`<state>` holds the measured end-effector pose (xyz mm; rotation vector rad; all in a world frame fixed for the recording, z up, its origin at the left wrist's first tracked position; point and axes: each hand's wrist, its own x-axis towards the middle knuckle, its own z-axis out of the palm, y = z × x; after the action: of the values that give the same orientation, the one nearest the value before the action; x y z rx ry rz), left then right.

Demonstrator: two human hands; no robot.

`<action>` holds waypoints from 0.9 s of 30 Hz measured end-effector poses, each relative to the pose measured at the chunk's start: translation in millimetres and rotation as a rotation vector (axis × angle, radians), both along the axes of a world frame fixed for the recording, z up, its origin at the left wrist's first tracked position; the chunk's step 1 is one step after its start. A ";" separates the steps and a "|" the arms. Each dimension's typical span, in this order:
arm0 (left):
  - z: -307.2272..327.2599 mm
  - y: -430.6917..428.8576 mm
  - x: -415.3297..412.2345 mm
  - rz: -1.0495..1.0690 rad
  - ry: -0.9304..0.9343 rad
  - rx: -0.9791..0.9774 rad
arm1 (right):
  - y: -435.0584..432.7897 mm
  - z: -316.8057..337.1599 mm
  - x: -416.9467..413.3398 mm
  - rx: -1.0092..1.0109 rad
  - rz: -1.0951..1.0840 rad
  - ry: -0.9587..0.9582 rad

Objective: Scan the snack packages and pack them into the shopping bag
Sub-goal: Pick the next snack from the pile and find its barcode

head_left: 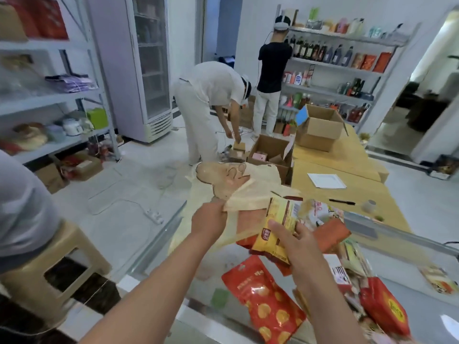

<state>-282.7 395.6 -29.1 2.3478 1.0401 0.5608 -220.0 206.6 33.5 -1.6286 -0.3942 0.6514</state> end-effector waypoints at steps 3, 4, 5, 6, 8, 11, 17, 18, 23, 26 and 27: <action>33.9 16.2 -8.7 -0.034 -0.245 0.123 | 20.9 -9.8 -16.1 -0.049 0.065 0.031; 48.5 19.9 -9.5 -0.057 -0.313 0.178 | 28.7 -11.1 -19.8 -0.077 0.081 0.033; 62.3 24.6 -8.6 -0.081 -0.358 0.239 | 36.1 -12.9 -21.3 -0.087 0.103 0.038; 75.3 29.0 -7.5 -0.093 -0.385 0.304 | 43.5 -15.7 -21.6 -0.098 0.115 0.057; 97.0 39.0 -3.9 -0.104 -0.406 0.432 | 56.6 -19.5 -19.8 -0.112 0.128 0.088; 114.1 53.7 0.4 -0.220 -0.296 0.587 | 75.3 -31.4 -14.6 -0.151 0.161 0.134; 123.5 69.8 -9.2 -0.265 0.005 0.617 | 107.1 -43.6 -7.0 -0.221 0.131 0.164; 124.2 70.7 -10.9 -0.257 0.024 0.602 | 113.7 -37.1 -6.3 -0.236 0.135 0.150; 123.2 67.8 -13.5 -0.239 -0.053 0.565 | 186.5 -39.9 31.3 0.009 -0.011 0.127; 123.0 63.6 -10.1 -0.253 -0.145 0.547 | 245.4 -111.8 87.5 0.045 -0.180 0.104; 122.9 62.0 -8.8 -0.258 -0.157 0.549 | 250.1 -112.0 84.6 0.098 -0.228 0.126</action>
<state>-291.5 457.5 93.8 2.7880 0.5410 1.0094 -135.4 456.7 -78.5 -1.5038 -0.1431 0.5496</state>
